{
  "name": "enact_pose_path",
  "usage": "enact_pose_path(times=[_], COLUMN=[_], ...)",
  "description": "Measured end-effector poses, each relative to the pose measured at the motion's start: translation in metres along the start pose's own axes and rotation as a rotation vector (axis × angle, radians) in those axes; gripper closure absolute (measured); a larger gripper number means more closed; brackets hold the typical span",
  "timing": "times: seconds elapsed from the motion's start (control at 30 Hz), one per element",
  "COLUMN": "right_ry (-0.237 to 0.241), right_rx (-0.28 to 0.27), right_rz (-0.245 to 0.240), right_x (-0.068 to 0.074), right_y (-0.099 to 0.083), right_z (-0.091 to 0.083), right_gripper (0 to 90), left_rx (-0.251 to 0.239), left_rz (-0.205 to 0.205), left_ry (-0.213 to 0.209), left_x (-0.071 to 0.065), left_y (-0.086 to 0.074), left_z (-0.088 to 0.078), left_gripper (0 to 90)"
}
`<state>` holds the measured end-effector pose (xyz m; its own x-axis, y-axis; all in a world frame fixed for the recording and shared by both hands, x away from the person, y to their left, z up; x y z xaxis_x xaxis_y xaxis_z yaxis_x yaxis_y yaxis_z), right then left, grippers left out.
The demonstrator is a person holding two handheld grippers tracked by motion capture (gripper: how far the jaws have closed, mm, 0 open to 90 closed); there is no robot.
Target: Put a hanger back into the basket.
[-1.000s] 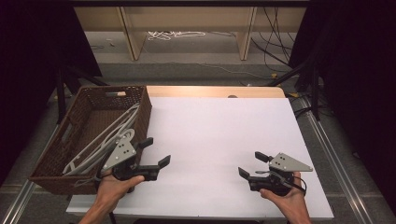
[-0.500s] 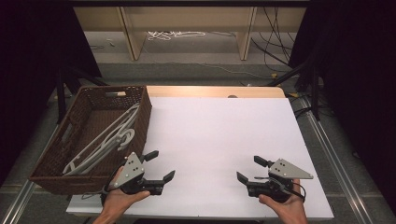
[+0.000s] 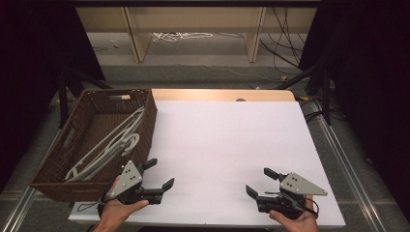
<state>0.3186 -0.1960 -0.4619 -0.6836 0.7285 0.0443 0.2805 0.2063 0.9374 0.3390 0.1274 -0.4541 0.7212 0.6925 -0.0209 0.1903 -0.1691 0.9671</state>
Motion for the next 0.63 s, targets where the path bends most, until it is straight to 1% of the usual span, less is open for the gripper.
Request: enact_pose_path(times=[0.03, 0.1, 0.13, 0.17, 0.2, 0.23, 0.27, 0.3, 0.33, 0.37, 0.4, 0.43, 0.47, 0.5, 0.53, 0.57, 0.63], right_ry=[0.001, -0.007, -0.005, -0.004, -0.011, -0.007, -0.010, -0.019, -0.014, -0.013, -0.023, -0.024, -0.025, -0.025, -0.017, -0.014, -0.015], right_rx=[0.004, 0.007, 0.006, 0.011, 0.011, 0.009, 0.002, 0.004, -0.002, 0.006, -0.007, -0.007, -0.013, -0.008, -0.013, -0.012, -0.013], right_rz=[-0.001, -0.004, -0.004, 0.003, -0.002, 0.003, -0.004, -0.005, -0.002, -0.004, -0.004, 0.000, -0.008, -0.002, -0.006, -0.005, -0.003], right_x=[0.0002, -0.0008, -0.0009, -0.0007, -0.0015, -0.0015, -0.0024, -0.0030, -0.0027, -0.0029, -0.0035, -0.0035, -0.0043, -0.0041, -0.0039, -0.0038, -0.0040], right_y=[-0.0002, -0.0004, -0.0005, -0.0007, -0.0009, -0.0006, -0.0001, -0.0001, 0.0002, -0.0003, 0.0003, 0.0004, 0.0007, 0.0006, 0.0005, 0.0003, 0.0005], right_z=[-0.0001, 0.0001, 0.0002, 0.0000, -0.0001, -0.0002, 0.0001, -0.0002, 0.0002, -0.0003, 0.0001, 0.0000, 0.0005, 0.0002, 0.0010, 0.0011, 0.0011], right_gripper=[16.4, 16.4, 16.4, 16.4, 16.4, 16.4, 16.4, 16.4, 16.4, 16.4, 16.4, 16.4, 16.4, 16.4, 16.4, 16.4, 16.4], left_rx=[0.003, 0.003, -0.003, -0.003, -0.004, -0.004, 0.007, 0.006, 0.006, -0.008, -0.007, -0.003, 0.007, 0.005, 0.003, 0.003, 0.008], left_rz=[0.018, 0.004, 0.020, 0.019, 0.005, 0.007, 0.004, 0.002, 0.001, -0.003, 0.000, 0.001, -0.001, 0.005, 0.006, 0.000, 0.000], left_ry=[-0.001, -0.009, -0.014, -0.013, -0.013, -0.013, -0.004, -0.003, -0.004, -0.013, -0.011, -0.008, -0.003, -0.003, -0.002, -0.002, -0.004], left_x=[0.0004, -0.0016, -0.0009, -0.0007, -0.0013, -0.0010, -0.0008, -0.0005, -0.0001, -0.0004, -0.0001, 0.0000, 0.0002, 0.0009, 0.0011, 0.0006, 0.0001], left_y=[0.0001, -0.0005, 0.0002, 0.0003, 0.0002, 0.0002, -0.0004, -0.0004, -0.0002, 0.0005, 0.0005, 0.0001, -0.0004, -0.0001, 0.0001, -0.0001, -0.0007], left_z=[0.0004, 0.0013, 0.0019, 0.0020, 0.0023, 0.0024, 0.0016, 0.0016, 0.0015, 0.0025, 0.0024, 0.0021, 0.0014, 0.0015, 0.0017, 0.0018, 0.0018], left_gripper=[15.9, 15.9, 15.9, 15.9, 15.9, 15.9, 15.9, 15.9, 15.9, 15.9, 15.9, 15.9, 15.9, 15.9, 15.9, 15.9, 15.9])
Point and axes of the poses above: each handheld gripper's, and its own axes: z roughly forward along the jaws, y roughly out of its top, x roughly to its left, the point moved 7 cm from there along z, roughly forward along the jaws, and after that the axes turned 2 degrees about -z, right-handed, at the moved point
